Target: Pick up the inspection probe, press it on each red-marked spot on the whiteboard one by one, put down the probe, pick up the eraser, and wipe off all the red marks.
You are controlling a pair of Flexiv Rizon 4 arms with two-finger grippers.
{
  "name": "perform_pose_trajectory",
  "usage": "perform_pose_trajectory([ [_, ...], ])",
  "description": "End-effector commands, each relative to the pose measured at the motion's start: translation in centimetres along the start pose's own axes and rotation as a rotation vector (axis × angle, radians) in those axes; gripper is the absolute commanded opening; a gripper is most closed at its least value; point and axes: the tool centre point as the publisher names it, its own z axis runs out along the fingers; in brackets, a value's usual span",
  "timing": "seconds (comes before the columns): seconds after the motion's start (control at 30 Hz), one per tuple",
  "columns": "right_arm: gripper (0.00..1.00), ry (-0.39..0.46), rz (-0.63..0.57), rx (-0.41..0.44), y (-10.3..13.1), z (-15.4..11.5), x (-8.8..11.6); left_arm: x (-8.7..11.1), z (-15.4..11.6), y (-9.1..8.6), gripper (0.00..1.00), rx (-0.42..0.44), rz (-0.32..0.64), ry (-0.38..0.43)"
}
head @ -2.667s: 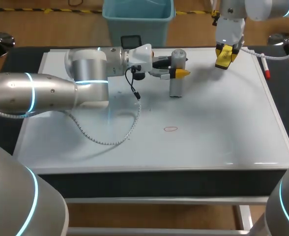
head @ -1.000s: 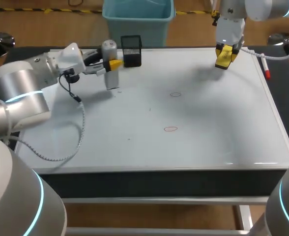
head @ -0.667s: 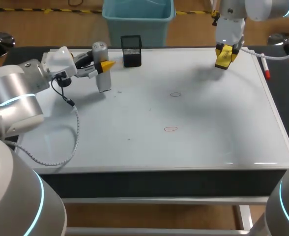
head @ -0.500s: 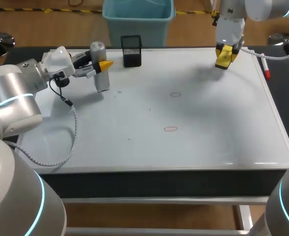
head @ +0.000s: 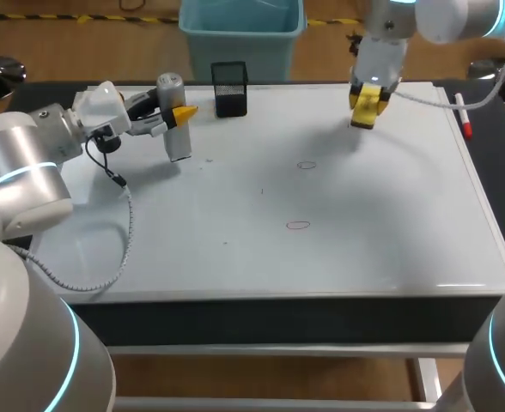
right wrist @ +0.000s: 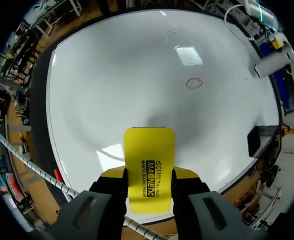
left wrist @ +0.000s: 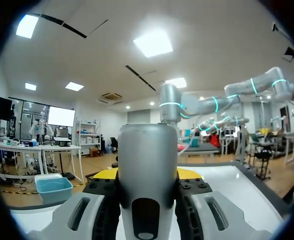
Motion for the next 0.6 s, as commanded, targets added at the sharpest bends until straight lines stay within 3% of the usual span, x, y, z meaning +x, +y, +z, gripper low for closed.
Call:
perform_pose_trajectory([
  [0.03,0.00,-0.002,-0.068,0.074,5.6,0.0,-1.6,0.1,0.1,-0.1,0.00,-0.001,0.001,-0.004],
  [0.3,0.00,-0.002,-0.215,0.088,11.5,0.1,-6.3,0.1,0.1,-0.1,0.00,-0.001,0.001,-0.004],
  [0.53,0.00,0.035,-0.250,0.102,13.3,1.3,-8.0,0.1,0.1,-0.1,0.00,-0.001,0.001,-0.004],
  [0.6,0.00,0.000,-0.258,0.082,13.6,1.6,-8.2,0.1,0.1,-0.1,0.00,-0.001,0.001,-0.004],
])
